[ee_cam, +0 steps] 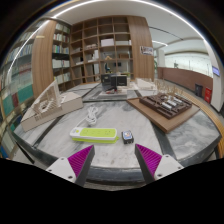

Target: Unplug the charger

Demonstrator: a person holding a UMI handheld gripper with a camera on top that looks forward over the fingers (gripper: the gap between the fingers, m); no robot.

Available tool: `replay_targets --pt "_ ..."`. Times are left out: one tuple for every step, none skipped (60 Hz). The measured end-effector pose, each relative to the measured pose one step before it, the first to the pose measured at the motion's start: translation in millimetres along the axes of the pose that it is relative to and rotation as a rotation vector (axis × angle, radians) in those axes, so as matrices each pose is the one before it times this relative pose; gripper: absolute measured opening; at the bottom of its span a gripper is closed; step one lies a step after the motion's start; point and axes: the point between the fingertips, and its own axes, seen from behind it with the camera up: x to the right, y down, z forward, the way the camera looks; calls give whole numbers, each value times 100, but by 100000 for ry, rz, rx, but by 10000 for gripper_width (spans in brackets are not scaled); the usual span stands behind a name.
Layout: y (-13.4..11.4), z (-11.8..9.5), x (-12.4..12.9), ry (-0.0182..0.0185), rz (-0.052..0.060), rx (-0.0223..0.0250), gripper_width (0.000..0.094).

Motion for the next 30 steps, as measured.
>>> replay_targets --pt "-23 -734 -523 -467 -804 1037 830" --pt "-45 -716 -536 -604 -720 1086 832" --pt "-15 -486 -442 -799 -650 1199 833" --pt "-7 -655 -573 -799 -635 1013 832" --pt "-1 -620 -567 -772 -489 897 831" --pt "11 -646 -504 -771 -250 505 831" --pt "82 -547 -529 -739 -186 291 827" --pt "137 -481 -496 -895 -91 -31 830" --pt "172 -440 -549 -1139 -164 -248 827" --pt "150 -392 -571 -1352 -346 -238 830" --pt "192 -386 -602 -1344 -552 31 831" --pt "4 -254 -441 -1484 -669 127 833" --pt "-72 -279 -406 -899 -970 352 836" --pt "-125 -291 -322 -646 -1117 470 840" --pt "-180 -252 -239 -403 -1167 613 841" --pt "-229 -294 -184 144 -1332 702 841" --pt "-236 -296 -53 138 -1247 674 841" --pt "-241 -145 -49 177 -1155 643 840" --pt "-204 -105 45 306 -744 565 843" --pt "-172 -90 -29 78 -234 484 844" --pt "-160 -146 39 -369 704 260 845" --pt "-88 -83 -4 -468 1192 24 846" --pt "-73 -72 12 -257 947 113 845" --pt "47 -22 39 -1 1055 136 847" --pt "-119 -81 163 658 138 83 847" --pt "-15 0 253 999 287 109 846" --pt "-50 -69 341 823 764 97 850" --pt "-41 2 388 596 985 118 848" --pt "-17 -66 273 288 1156 30 841" --pt "0 17 183 -130 1361 -117 834"
